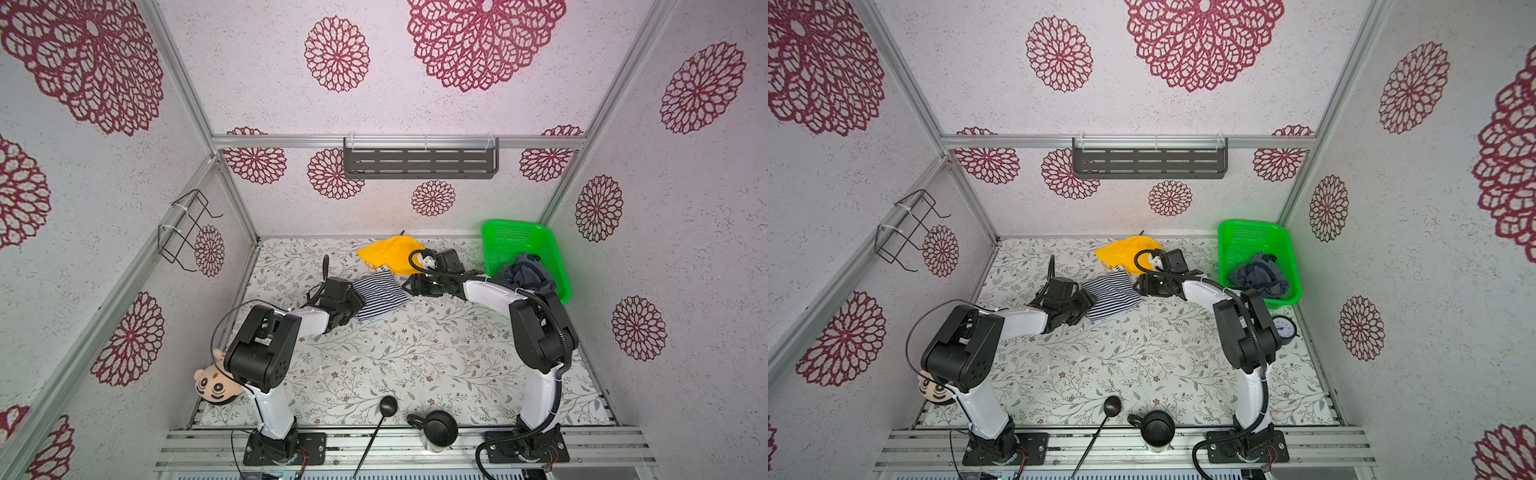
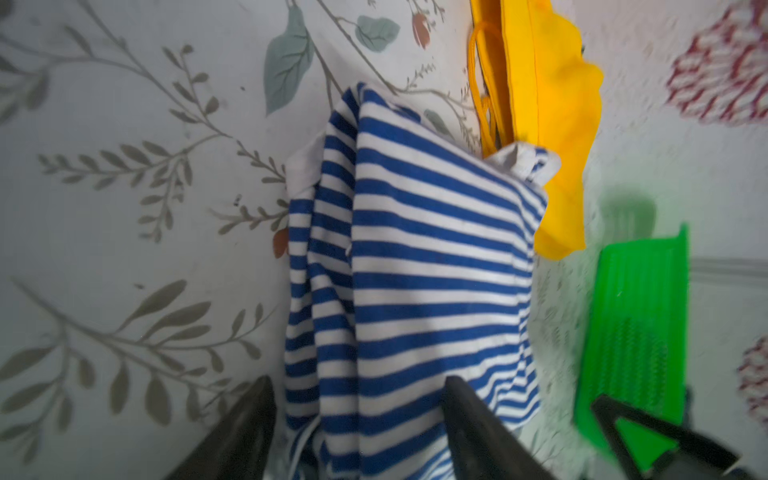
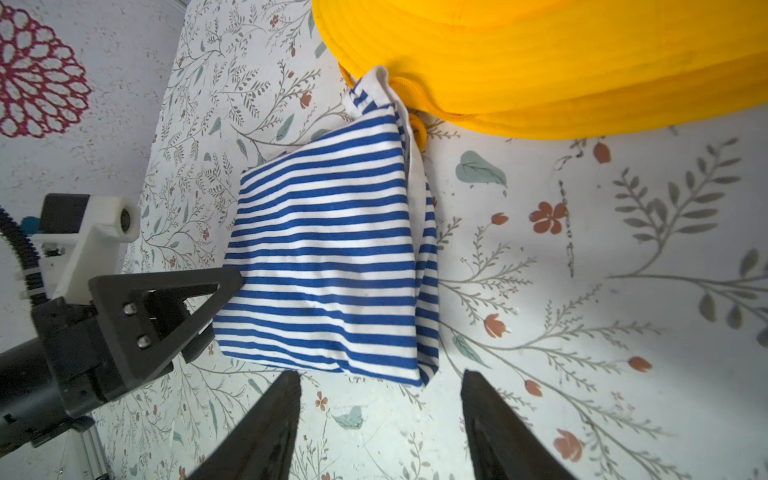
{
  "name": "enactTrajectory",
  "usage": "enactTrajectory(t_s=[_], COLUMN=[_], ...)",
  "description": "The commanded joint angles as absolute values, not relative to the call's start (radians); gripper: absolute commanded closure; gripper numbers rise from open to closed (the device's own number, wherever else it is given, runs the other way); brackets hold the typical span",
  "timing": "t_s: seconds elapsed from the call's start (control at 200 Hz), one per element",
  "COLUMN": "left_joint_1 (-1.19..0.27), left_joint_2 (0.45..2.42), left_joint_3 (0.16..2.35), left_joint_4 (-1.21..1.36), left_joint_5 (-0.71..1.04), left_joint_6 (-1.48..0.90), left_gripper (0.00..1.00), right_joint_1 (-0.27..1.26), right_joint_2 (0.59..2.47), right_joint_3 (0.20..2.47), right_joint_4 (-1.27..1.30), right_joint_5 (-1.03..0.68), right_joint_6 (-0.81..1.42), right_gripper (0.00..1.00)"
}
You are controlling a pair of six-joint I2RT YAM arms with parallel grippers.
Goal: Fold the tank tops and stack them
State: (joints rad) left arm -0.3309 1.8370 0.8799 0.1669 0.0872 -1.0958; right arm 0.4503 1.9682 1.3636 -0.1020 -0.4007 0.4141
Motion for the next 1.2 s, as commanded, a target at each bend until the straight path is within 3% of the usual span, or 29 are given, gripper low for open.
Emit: enactTrajectory(t_s=[0.0, 0.14, 0.245, 0.706, 1.196], left_joint_1=[-0.336, -0.323, -0.283, 0.010, 0.255], left_joint_2=[1.861, 1.848, 1.839, 1.828, 2.163], left_joint_3=[0.890, 0.928, 0.980, 1.275, 1.708], left_joint_4=[0.157, 0.104, 0.040, -0.427, -0.750], left_joint_5=[0.044, 0.012, 0.027, 0.123, 0.169], left_joint_6=[-1.127, -1.084, -1.022, -0.583, -0.202], left_gripper=[0.57, 0.86, 1.00, 1.00, 1.00], right_joint_1=[0.449, 0.448, 0.445, 0.420, 0.398], right_joint_2=[1.902, 1.868, 1.836, 1.696, 1.553], right_joint_3=[1.352, 1.329, 1.316, 1.243, 1.149], right_joint_4=[-0.096, -0.098, -0.113, -0.204, -0.234], right_joint_5=[-0.390, -0.378, -0.367, -0.293, -0.261], right_joint_6=[0.395, 0.387, 0.373, 0.293, 0.242], right_gripper=[0.35, 0.35, 0.35, 0.36, 0.36])
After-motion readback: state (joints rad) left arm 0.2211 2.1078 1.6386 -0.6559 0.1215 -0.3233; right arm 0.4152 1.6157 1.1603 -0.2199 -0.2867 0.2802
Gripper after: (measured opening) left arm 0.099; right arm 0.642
